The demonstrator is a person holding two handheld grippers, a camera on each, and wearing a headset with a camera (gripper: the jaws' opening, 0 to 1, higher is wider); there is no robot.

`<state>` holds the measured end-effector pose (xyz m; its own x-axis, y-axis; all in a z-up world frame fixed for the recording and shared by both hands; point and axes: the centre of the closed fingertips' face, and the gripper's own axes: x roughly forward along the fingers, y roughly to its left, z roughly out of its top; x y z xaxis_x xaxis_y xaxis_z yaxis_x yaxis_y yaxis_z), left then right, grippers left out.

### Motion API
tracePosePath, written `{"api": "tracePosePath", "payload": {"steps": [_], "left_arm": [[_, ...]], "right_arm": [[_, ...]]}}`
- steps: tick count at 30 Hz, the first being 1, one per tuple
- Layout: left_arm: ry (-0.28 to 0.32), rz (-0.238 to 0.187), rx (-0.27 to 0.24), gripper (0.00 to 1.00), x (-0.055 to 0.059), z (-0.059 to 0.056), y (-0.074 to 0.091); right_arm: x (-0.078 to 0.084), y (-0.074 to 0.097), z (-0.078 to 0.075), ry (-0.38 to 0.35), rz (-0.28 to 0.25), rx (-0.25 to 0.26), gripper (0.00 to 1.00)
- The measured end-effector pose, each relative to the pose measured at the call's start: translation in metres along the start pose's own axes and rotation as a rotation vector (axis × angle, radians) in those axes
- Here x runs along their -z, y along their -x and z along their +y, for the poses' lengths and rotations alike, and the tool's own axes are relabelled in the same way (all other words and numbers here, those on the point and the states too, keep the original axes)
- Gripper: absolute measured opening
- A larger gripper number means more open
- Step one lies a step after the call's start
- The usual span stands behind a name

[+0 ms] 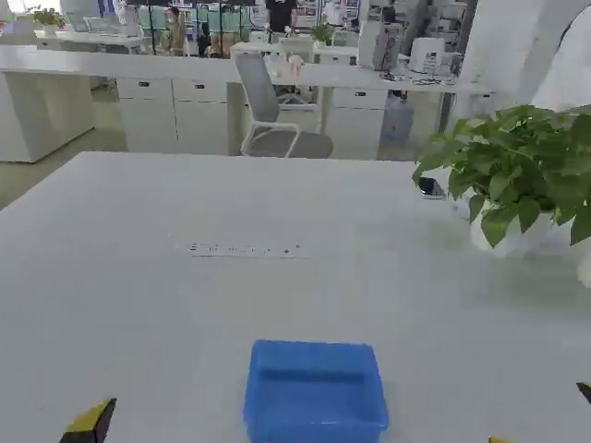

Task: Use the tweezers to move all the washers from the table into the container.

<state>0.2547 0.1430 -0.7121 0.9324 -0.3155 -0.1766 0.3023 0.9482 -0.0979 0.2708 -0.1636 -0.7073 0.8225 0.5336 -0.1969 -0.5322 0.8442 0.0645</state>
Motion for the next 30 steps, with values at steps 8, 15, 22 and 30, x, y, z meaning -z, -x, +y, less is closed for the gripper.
{"api": "tracePosePath", "payload": {"steps": [8,15,22,30], "left_arm": [[0.007,-0.013,0.007,0.94,-0.003,-0.0031,0.0007],[0.007,0.008,0.002,0.93,0.0014,-0.0013,0.0006],[0.002,0.011,0.007,0.93,0.0009,-0.0037,0.0007],[-0.004,0.026,0.011,0.92,0.0041,-0.0041,0.0001]], "right_arm": [[0.0025,-0.0014,0.0024,0.003,0.014,-0.007,0.79],[0.0062,-0.0027,0.0042,0.014,0.034,-0.011,0.78],[0.007,-0.0026,0.0049,0.024,0.039,-0.013,0.78],[0.0093,-0.0022,0.0054,0.042,0.055,-0.015,0.76]]}}
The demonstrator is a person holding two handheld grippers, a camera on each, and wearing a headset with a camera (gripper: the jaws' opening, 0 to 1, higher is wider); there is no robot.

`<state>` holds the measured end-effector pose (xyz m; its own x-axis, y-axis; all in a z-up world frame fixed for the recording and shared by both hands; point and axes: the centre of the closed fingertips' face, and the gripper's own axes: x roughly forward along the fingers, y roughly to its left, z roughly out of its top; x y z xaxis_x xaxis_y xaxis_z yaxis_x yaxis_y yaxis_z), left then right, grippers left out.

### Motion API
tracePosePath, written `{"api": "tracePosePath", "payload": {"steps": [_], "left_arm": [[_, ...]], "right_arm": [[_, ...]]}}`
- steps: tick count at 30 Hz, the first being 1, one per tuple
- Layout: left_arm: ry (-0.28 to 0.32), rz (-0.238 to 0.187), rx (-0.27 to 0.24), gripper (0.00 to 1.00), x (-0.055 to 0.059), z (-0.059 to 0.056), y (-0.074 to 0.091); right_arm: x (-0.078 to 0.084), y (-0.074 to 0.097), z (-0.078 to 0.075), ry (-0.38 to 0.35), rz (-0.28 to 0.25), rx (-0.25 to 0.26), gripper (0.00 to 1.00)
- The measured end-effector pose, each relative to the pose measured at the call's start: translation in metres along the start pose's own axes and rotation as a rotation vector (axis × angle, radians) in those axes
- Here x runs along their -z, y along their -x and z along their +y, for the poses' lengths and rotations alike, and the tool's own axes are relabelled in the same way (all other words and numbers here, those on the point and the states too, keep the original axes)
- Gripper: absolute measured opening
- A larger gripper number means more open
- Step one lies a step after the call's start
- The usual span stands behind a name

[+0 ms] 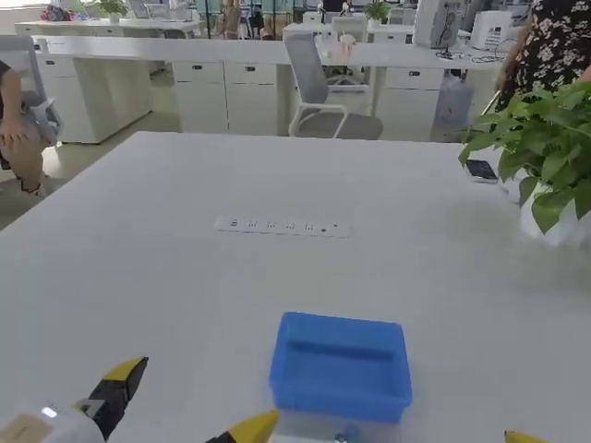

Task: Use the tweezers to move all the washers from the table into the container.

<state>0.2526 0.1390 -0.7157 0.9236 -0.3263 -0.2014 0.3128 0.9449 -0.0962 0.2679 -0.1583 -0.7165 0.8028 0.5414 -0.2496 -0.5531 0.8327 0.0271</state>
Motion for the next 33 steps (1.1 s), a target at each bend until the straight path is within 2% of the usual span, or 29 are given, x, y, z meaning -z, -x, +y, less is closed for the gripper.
{"api": "tracePosePath", "payload": {"steps": [6,33], "left_arm": [[-0.004,0.01,-0.005,0.91,0.0025,0.0029,-0.0003],[-0.003,0.012,-0.001,0.9,0.0011,-0.0006,0.0005]], "right_arm": [[0.0006,0.0,-0.0002,-0.001,0.003,-0.001,0.76],[0.0013,0.0013,-0.001,-0.003,0.009,0.002,0.75]]}}
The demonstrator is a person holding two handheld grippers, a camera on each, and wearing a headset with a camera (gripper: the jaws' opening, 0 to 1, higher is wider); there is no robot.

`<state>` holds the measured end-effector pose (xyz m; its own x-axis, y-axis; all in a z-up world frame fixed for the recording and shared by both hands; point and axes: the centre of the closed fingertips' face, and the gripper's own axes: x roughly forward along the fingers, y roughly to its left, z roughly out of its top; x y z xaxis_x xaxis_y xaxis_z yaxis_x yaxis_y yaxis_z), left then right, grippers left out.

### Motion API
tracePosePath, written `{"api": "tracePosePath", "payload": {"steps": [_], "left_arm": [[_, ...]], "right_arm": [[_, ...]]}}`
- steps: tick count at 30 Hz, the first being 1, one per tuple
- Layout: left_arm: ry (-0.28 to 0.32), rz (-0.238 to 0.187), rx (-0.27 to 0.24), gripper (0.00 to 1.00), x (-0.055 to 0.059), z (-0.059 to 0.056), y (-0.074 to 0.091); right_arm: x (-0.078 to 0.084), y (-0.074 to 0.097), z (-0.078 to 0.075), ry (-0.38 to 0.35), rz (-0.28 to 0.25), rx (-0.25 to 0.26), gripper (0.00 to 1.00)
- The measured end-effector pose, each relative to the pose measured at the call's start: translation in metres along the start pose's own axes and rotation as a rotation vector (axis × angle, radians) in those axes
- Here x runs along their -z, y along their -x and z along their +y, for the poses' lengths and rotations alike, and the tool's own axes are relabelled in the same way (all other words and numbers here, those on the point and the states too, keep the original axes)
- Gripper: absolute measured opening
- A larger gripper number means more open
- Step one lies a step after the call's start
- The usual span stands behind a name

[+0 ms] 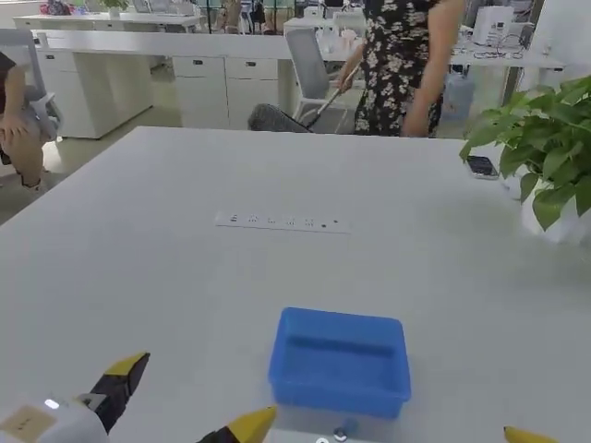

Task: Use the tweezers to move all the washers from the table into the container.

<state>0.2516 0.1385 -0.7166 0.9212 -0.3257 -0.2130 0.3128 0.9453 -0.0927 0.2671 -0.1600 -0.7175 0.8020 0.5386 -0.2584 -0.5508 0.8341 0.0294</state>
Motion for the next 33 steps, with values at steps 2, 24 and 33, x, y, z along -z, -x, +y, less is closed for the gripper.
{"api": "tracePosePath", "payload": {"steps": [2,24,33], "left_arm": [[-0.001,0.001,0.001,0.9,0.0,0.0,0.0],[0.026,0.068,0.066,0.8,0.012,-0.007,-0.001],[0.052,0.258,0.312,0.51,0.044,-0.048,-0.001]], "right_arm": [[0.0,0.0,0.0,0.0,0.0,0.0,0.75],[0.021,-0.001,0.005,0.105,0.151,-0.011,0.72],[0.036,-0.01,0.034,0.108,0.287,-0.17,0.48]]}}
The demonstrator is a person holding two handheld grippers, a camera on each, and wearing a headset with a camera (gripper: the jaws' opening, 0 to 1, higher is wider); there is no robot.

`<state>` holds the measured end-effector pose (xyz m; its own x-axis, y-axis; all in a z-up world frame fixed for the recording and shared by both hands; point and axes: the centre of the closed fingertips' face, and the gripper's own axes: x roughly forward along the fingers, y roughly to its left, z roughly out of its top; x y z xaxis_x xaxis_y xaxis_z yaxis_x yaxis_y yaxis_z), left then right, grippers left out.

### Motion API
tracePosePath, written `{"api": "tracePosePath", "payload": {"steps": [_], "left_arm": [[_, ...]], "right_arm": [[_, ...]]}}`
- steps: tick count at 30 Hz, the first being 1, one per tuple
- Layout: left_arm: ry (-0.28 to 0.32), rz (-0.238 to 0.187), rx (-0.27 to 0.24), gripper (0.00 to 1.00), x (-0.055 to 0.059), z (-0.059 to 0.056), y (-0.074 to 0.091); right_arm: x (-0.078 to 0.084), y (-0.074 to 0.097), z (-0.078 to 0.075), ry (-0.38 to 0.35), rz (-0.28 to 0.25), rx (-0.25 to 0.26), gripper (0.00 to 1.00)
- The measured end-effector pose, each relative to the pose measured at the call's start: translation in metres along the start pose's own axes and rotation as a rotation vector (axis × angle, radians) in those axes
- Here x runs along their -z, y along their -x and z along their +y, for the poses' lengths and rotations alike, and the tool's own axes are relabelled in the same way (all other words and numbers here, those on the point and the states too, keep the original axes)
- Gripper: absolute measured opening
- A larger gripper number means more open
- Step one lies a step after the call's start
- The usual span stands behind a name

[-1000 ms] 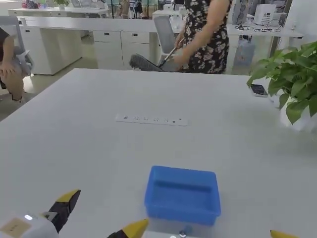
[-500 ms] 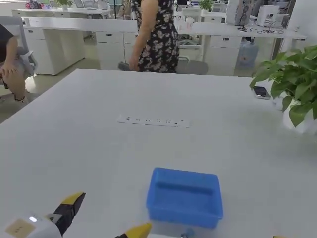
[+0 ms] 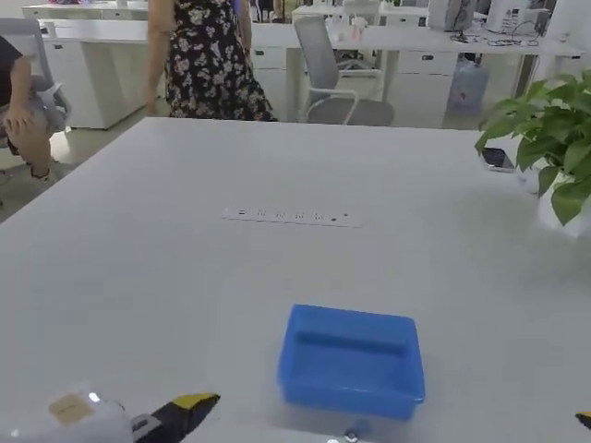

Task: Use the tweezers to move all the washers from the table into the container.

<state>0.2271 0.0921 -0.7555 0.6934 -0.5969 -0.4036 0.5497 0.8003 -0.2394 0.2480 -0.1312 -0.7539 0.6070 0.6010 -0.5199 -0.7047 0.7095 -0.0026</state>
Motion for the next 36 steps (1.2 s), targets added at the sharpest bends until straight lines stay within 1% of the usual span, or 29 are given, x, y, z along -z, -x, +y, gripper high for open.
{"api": "tracePosePath", "payload": {"steps": [1,2,3,4,5,7,8,9,11,12,13,14,16,18,20,21,24,26,27,28,29,30,31,32,34,36], "left_arm": [[-0.007,0.017,0.027,0.49,0.003,-0.004,-0.001],[-0.013,0.034,0.054,0.46,0.005,-0.008,-0.002],[-0.014,0.058,0.063,0.44,0.009,-0.009,-0.004],[-0.022,0.07,0.073,0.43,0.011,-0.01,-0.005],[-0.023,0.093,0.104,0.41,0.014,-0.012,-0.006],[-0.026,0.107,0.116,0.38,0.016,-0.011,-0.009],[-0.024,0.126,0.14,0.37,0.018,-0.013,-0.01],[-0.029,0.137,0.152,0.35,0.018,-0.014,-0.011],[-0.066,0.175,0.168,0.32,0.022,-0.014,-0.014],[-0.088,0.205,0.187,0.31,0.026,-0.015,-0.016],[-0.104,0.214,0.185,0.3,0.027,-0.014,-0.018],[-0.13,0.233,0.197,0.29,0.029,-0.015,-0.02],[-0.147,0.262,0.219,0.26,0.033,-0.017,-0.024],[-0.168,0.291,0.235,0.25,0.038,-0.018,-0.027],[-0.187,0.325,0.247,0.24,0.045,-0.019,-0.029],[-0.198,0.339,0.248,0.23,0.049,-0.019,-0.032],[-0.223,0.384,0.277,0.22,0.059,-0.023,-0.036],[-0.27,0.433,0.3,0.22,0.068,-0.026,-0.037],[-0.315,0.443,0.309,0.22,0.071,-0.026,-0.039],[-0.335,0.46,0.319,0.22,0.075,-0.027,-0.039],[-0.369,0.501,0.324,0.21,0.082,-0.027,-0.039],[-0.401,0.525,0.326,0.21,0.086,-0.025,-0.039],[-0.455,0.559,0.329,0.2,0.093,-0.023,-0.039],[-0.479,0.586,0.337,0.2,0.098,-0.023,-0.038],[-0.517,0.6,0.345,0.19,0.102,-0.024,-0.039],[-0.524,0.597,0.348,0.15,0.103,-0.026,-0.041]], "right_arm": [[0.0,-0.003,0.002,0.008,0.013,-0.009,0.45],[0.001,-0.005,0.005,0.022,0.029,-0.032,0.4],[0.0,-0.01,0.009,0.041,0.035,-0.056,0.37],[-0.001,-0.013,0.011,0.039,0.038,-0.068,0.34],[-0.003,-0.018,0.015,0.035,0.036,-0.09,0.32],[-0.006,-0.025,0.021,0.032,0.031,-0.123,0.29],[-0.007,-0.028,0.023,0.032,0.032,-0.134,0.28],[-0.006,-0.033,0.027,0.036,0.034,-0.157,0.27],[-0.006,-0.037,0.031,0.045,0.038,-0.174,0.25],[-0.006,-0.04,0.035,0.054,0.038,-0.186,0.24],[-0.005,-0.042,0.037,0.058,0.04,-0.193,0.23],[-0.004,-0.044,0.039,0.057,0.041,-0.2,0.23],[-0.003,-0.048,0.045,0.048,0.043,-0.223,0.22],[0.001,-0.051,0.049,0.054,0.053,-0.235,0.21],[0.011,-0.056,0.051,0.081,0.094,-0.249,0.2],[0.02,-0.059,0.051,0.089,0.138,-0.261,0.19],[0.028,-0.066,0.054,0.098,0.166,-0.286,0.17],[0.03,-0.069,0.059,0.108,0.181,-0.304,0.16],[0.031,-0.07,0.061,0.112,0.191,-0.307,0.16],[0.032,-0.071,0.062,0.113,0.2,-0.313,0.15],[0.034,-0.073,0.065,0.12,0.21,-0.322,0.14],[0.035,-0.074,0.067,0.126,0.215,-0.325,0.14],[0.036,-0.075,0.069,0.135,0.223,-0.329,0.14],[0.037,-0.075,0.071,0.141,0.23,-0.335,0.14],[0.038,-0.076,0.075,0.157,0.237,-0.345,0.14],[0.04,-0.077,0.079,0.174,0.25,-0.353,0.14]]}}
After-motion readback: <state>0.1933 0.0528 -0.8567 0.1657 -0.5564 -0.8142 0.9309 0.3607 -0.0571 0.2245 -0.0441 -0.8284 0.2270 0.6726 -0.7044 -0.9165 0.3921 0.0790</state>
